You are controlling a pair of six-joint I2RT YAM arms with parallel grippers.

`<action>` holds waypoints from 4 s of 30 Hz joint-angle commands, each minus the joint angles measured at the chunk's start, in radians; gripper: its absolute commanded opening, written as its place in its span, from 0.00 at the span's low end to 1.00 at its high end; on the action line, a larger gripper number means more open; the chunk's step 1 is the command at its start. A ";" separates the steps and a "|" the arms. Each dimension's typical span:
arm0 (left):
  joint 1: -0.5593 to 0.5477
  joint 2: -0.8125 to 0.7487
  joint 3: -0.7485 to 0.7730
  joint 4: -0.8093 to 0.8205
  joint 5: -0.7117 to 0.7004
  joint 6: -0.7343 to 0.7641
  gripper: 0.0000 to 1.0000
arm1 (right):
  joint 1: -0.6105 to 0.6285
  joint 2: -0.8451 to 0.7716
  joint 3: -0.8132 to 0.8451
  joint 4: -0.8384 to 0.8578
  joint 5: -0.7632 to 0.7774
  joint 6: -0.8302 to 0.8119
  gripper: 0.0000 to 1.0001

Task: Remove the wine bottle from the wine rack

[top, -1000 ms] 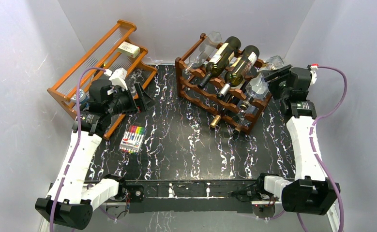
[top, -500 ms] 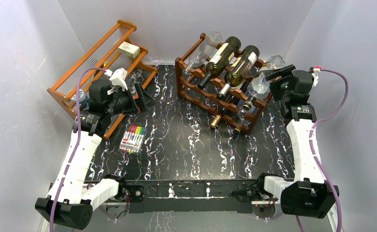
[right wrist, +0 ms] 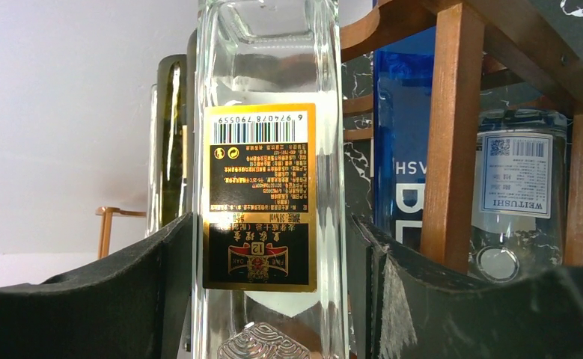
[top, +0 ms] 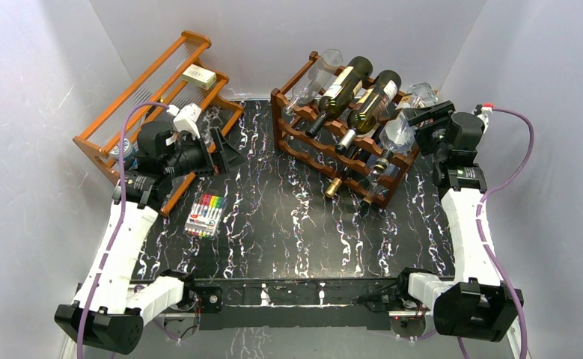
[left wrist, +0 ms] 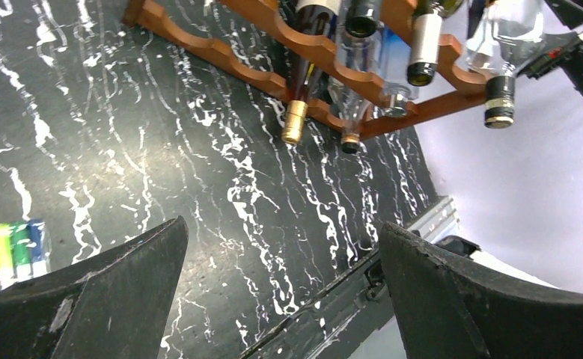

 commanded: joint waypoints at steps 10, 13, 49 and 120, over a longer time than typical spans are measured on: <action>-0.251 0.069 0.015 0.261 0.068 0.030 0.98 | -0.007 -0.091 0.170 0.139 -0.064 0.179 0.11; -0.346 0.086 0.014 0.322 0.001 0.067 0.98 | -0.007 -0.082 0.197 0.119 -0.098 0.200 0.10; -0.862 0.653 -0.027 1.767 -0.208 1.261 0.90 | -0.007 -0.031 0.316 -0.172 -0.411 0.305 0.06; -0.968 0.463 0.244 1.497 -0.764 0.648 0.00 | -0.007 -0.166 0.474 -0.273 -0.240 -0.436 0.98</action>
